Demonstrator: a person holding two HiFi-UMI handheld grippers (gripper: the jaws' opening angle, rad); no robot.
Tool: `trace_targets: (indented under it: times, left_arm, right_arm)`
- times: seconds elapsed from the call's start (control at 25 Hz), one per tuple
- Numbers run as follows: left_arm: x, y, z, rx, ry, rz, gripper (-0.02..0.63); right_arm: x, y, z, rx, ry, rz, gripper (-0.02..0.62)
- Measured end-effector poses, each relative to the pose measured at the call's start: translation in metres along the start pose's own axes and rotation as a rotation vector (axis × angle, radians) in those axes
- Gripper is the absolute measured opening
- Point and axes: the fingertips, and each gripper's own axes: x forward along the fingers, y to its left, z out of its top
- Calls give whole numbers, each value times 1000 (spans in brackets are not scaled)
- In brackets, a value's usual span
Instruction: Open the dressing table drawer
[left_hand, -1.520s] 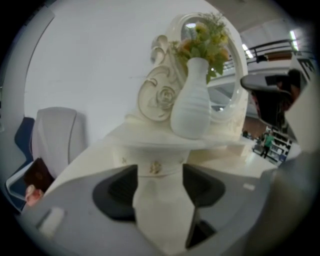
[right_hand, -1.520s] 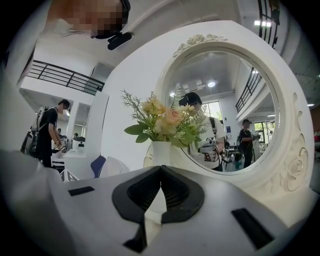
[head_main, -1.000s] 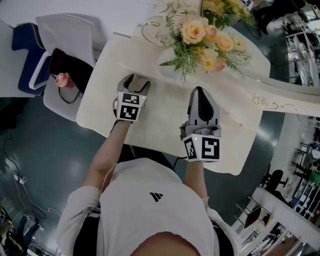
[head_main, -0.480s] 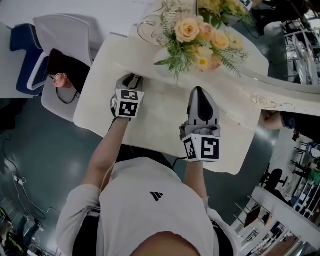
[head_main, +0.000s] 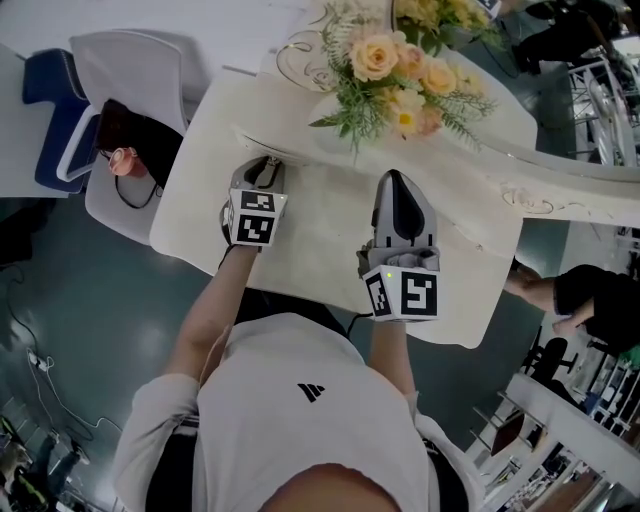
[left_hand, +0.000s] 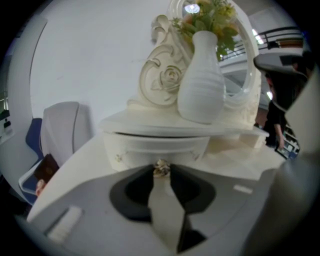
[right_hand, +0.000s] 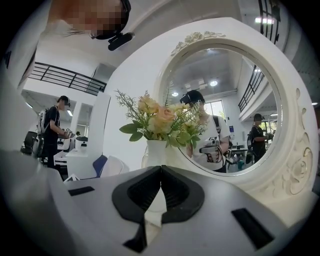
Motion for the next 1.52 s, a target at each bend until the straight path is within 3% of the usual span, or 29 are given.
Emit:
trace_targets:
  times: [1.52]
  left_arm:
    - [-32, -9, -23, 15, 25, -56, 95]
  right_arm:
    - [-6, 10, 12, -7, -29, -34, -9]
